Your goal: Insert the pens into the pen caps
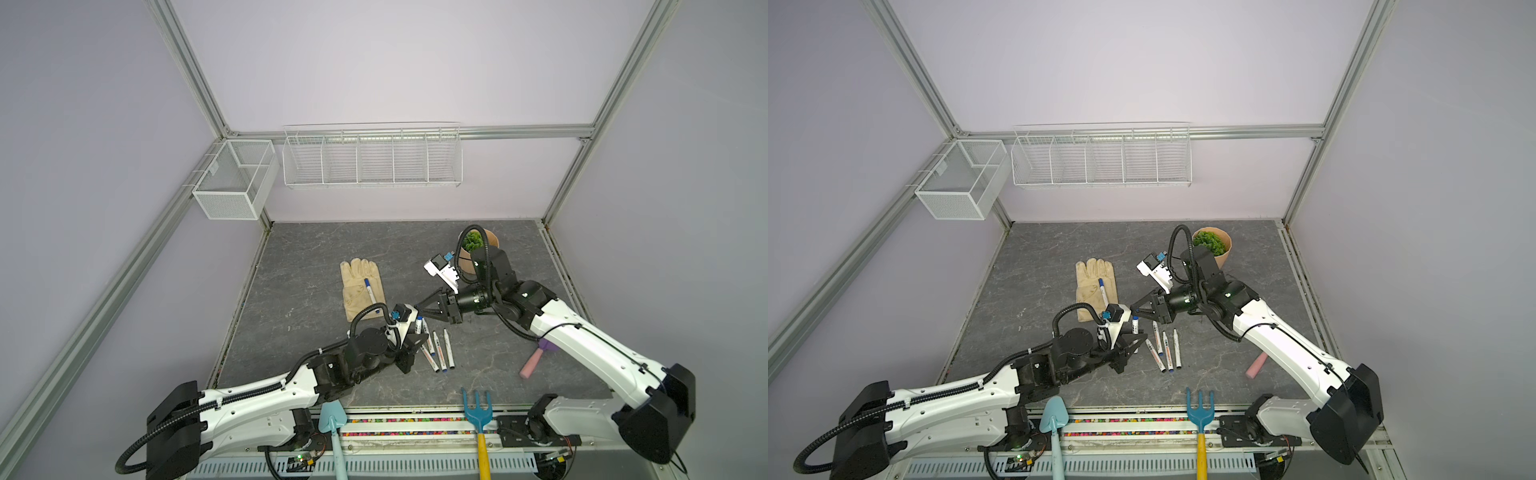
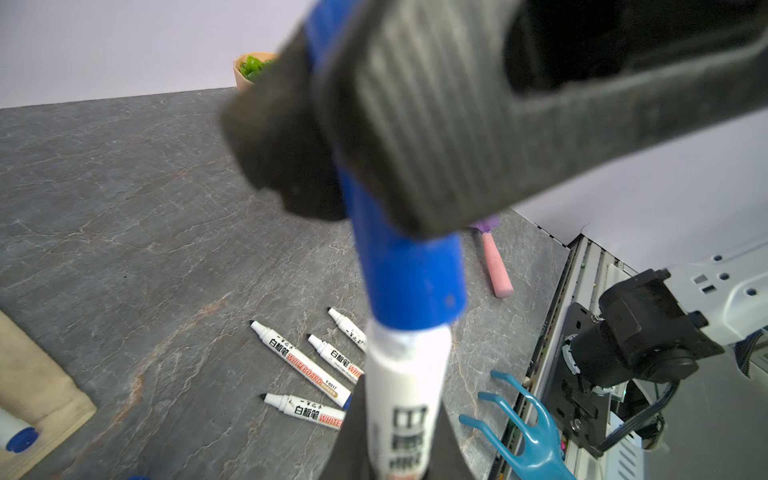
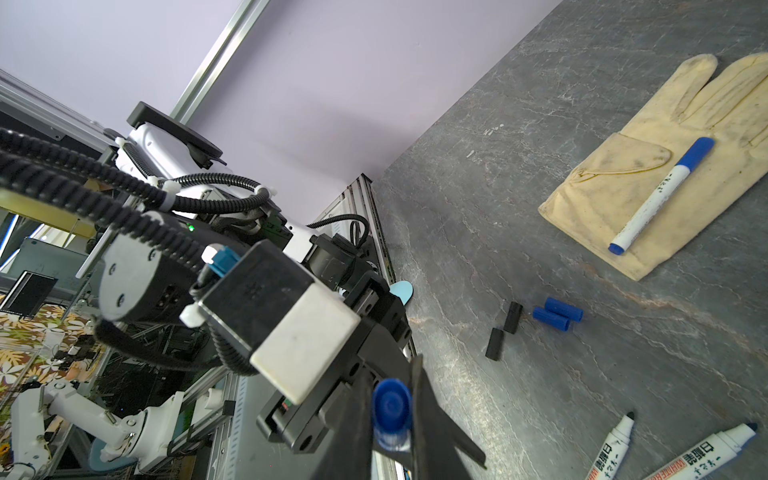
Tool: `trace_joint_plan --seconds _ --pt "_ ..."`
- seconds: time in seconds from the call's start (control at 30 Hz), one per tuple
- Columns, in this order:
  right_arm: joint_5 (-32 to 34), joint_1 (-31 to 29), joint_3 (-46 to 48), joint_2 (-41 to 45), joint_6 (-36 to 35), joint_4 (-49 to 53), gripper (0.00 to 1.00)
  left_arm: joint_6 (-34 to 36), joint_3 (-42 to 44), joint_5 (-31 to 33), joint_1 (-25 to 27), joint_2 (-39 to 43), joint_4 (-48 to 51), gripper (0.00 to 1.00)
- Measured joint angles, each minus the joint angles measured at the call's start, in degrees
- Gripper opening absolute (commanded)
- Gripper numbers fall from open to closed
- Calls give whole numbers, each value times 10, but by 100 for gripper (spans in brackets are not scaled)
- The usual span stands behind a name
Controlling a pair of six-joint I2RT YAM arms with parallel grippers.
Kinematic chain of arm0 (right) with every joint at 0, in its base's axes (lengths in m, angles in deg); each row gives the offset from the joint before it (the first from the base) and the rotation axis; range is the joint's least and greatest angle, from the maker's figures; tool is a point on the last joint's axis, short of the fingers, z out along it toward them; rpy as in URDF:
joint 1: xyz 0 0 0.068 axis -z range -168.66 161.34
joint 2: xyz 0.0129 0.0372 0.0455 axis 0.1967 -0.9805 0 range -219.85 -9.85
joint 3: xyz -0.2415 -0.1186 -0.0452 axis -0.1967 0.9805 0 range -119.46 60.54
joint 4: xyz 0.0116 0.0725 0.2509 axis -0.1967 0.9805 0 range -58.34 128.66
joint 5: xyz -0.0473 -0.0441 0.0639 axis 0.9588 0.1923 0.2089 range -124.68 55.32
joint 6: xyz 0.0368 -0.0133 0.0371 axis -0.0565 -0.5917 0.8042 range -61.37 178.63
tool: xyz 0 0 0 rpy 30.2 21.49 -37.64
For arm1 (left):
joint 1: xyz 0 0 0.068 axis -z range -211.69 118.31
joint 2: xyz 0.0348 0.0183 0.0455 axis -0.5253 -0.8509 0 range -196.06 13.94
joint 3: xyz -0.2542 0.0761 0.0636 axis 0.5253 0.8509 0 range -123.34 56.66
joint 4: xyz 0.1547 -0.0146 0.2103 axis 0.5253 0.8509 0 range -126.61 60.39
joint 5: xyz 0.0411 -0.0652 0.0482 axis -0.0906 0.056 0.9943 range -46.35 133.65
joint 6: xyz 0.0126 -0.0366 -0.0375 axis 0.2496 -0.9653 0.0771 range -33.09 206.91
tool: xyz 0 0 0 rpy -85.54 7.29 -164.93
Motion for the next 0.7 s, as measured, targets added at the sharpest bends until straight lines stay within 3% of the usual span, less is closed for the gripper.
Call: trace_joint_plan --seconds 0.7 --pt "73 -20 -45 10 -72 77 7 -26 -11 -63 -22 0 -3 0"
